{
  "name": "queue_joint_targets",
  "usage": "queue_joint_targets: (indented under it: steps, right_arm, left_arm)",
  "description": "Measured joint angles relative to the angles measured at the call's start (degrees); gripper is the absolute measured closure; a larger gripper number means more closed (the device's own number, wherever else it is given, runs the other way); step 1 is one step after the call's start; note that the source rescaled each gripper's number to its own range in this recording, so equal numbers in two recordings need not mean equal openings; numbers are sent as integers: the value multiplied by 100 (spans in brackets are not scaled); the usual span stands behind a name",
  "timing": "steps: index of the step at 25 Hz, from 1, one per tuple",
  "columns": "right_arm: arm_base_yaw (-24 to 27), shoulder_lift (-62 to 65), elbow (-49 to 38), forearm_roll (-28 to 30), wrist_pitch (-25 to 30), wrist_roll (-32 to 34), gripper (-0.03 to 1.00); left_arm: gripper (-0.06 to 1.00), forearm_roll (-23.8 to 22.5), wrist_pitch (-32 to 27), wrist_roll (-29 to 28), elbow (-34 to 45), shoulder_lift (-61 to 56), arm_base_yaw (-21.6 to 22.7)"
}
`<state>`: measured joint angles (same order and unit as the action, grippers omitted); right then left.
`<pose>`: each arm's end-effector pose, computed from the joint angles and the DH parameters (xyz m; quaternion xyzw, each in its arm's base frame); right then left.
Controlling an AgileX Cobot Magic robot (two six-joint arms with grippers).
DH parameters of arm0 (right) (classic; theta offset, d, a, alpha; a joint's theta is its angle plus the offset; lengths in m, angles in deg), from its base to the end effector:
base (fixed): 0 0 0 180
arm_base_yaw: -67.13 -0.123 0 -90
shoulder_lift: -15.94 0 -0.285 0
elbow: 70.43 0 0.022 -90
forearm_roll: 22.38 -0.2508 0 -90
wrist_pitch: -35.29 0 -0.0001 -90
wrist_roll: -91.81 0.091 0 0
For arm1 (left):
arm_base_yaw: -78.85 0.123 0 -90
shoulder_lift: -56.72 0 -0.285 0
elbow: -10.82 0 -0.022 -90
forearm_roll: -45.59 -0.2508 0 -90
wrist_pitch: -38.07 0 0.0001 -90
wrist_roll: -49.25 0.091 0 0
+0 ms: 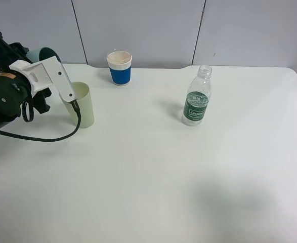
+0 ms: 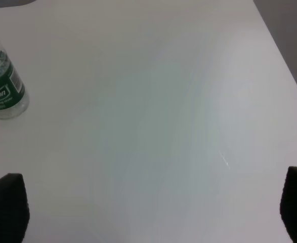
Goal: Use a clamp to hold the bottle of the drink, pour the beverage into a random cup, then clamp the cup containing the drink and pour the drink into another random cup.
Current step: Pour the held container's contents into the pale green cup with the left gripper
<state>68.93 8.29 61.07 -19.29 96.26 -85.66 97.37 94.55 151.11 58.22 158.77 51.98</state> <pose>-0.0057 -0.0041 0.2774 0.0334 0.8522 -0.0236 0.5216 0.2695 -0.0698 0.1774 0.4041 0.6659 0.4548 0.4318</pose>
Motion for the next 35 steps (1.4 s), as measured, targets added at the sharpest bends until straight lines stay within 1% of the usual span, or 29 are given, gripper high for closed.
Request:
queue_joint_targets:
  steps: [12, 17, 25, 30, 35]
  right_arm:
    - [0, 0, 0, 0, 0, 0, -3]
    - [0, 0, 0, 0, 0, 0, -3]
    - [0, 0, 0, 0, 0, 0, -3]
    - [0, 0, 0, 0, 0, 0, -3]
    - [0, 0, 0, 0, 0, 0, -3]
  left_arm:
    - [94, 0, 5, 487, 0, 0, 0]
    - [94, -45, 195, 592, -1, 0, 0]
    - [94, -181, 291, 1129, -1, 0, 0]
    - [94, -381, 303, 1223, -1, 0, 0]
    - [94, -429, 309, 1238, -1, 0, 0]
